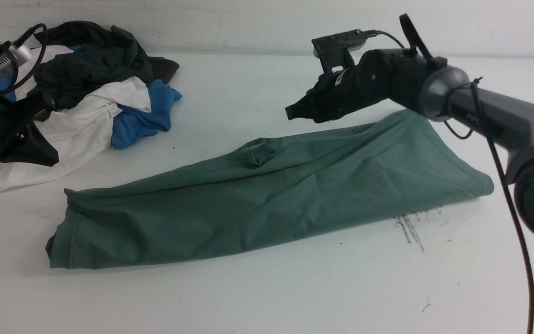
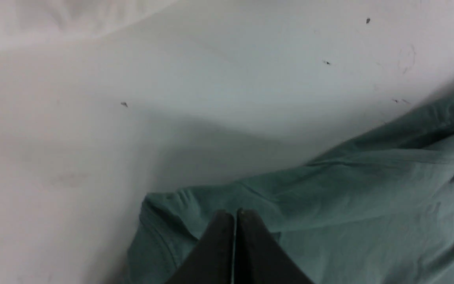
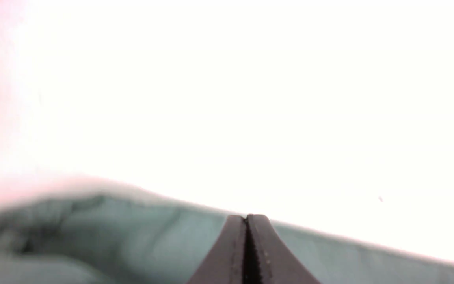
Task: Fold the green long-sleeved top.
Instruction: Use both arms to drag the lower edge of the fabric forward and fold it over the upper edge
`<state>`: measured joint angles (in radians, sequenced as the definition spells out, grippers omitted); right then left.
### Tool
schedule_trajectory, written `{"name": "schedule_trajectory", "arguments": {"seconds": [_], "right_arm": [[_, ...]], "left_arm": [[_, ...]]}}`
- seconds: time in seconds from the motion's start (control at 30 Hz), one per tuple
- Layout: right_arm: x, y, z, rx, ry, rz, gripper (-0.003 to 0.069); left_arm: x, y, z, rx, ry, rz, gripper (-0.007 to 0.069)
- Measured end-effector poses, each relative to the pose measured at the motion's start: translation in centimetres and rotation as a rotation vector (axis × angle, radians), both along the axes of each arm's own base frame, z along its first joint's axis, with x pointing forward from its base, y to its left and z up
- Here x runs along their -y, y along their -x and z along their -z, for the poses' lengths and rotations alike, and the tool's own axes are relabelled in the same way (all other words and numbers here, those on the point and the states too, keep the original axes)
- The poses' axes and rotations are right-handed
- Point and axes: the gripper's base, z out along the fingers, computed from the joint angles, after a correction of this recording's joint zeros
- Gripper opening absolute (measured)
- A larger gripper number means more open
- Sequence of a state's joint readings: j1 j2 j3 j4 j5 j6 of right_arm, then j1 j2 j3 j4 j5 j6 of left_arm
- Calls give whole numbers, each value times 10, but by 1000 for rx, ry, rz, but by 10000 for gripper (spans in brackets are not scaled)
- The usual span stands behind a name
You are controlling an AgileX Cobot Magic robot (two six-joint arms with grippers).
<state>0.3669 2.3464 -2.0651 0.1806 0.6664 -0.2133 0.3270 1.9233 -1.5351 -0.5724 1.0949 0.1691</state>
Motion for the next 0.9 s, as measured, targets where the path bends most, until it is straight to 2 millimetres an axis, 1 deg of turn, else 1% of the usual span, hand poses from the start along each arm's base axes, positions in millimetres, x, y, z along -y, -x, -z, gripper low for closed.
{"name": "schedule_trajectory", "arguments": {"seconds": [0.1, 0.13, 0.17, 0.2, 0.23, 0.27, 0.3, 0.33, 0.4, 0.47, 0.5, 0.53, 0.57, 0.6, 0.67, 0.73, 0.77, 0.8, 0.9], "right_arm": [[16, 13, -30, -61, 77, -14, -14], [26, 20, -45, -88, 110, -11, -14], [28, 23, -50, -97, 120, -12, -14], [43, 33, -69, -132, 155, -1, -14], [49, 38, -78, -152, 169, 3, -14], [57, 45, -88, -182, 185, 11, -14], [60, 46, -90, -188, 187, 16, -14], [72, 53, -102, -222, 196, 33, -14], [89, 62, -115, -238, 187, 78, -14], [98, 68, -122, -246, 173, 111, -14], [104, 75, -125, -260, 160, 141, -14], [104, 76, -127, -255, 156, 145, -14], [108, 83, -130, -262, 146, 161, -14], [111, 96, -134, -280, 131, 176, -14], [113, 115, -136, -309, 109, 180, -14], [115, 132, -136, -340, 90, 176, -14], [115, 135, -133, -353, 90, 176, -14], [117, 148, -133, -369, 88, 174, -14], [121, 164, -124, -413, 101, 176, -14]], "left_arm": [[5, 3, -3, -22, 49, 20, -4], [10, 4, -5, -25, 77, 37, -4], [11, 4, -5, -27, 81, 40, -4], [26, 2, -7, -17, 104, 96, -4], [36, 1, -8, -11, 114, 127, -4], [50, -1, -8, -3, 117, 171, -4], [53, -1, -9, -1, 116, 181, -4], [79, -5, -9, 11, 110, 245, -4], [115, -13, -10, 43, 95, 323, -3], [142, -20, -11, 68, 82, 378, -1], [161, -25, -15, 89, 70, 419, 2], [164, -28, -15, 96, 65, 427, 5], [179, -32, -17, 113, 44, 467, 13], [200, -37, -18, 133, 3, 523, 29], [229, -42, -16, 155, -83, 599, 66], [250, -48, -16, 181, -162, 635, 104], [251, -48, -13, 177, -171, 638, 108], [268, -52, -12, 198, -238, 648, 148], [282, -60, -1, 212, -336, 638, 213]]}}
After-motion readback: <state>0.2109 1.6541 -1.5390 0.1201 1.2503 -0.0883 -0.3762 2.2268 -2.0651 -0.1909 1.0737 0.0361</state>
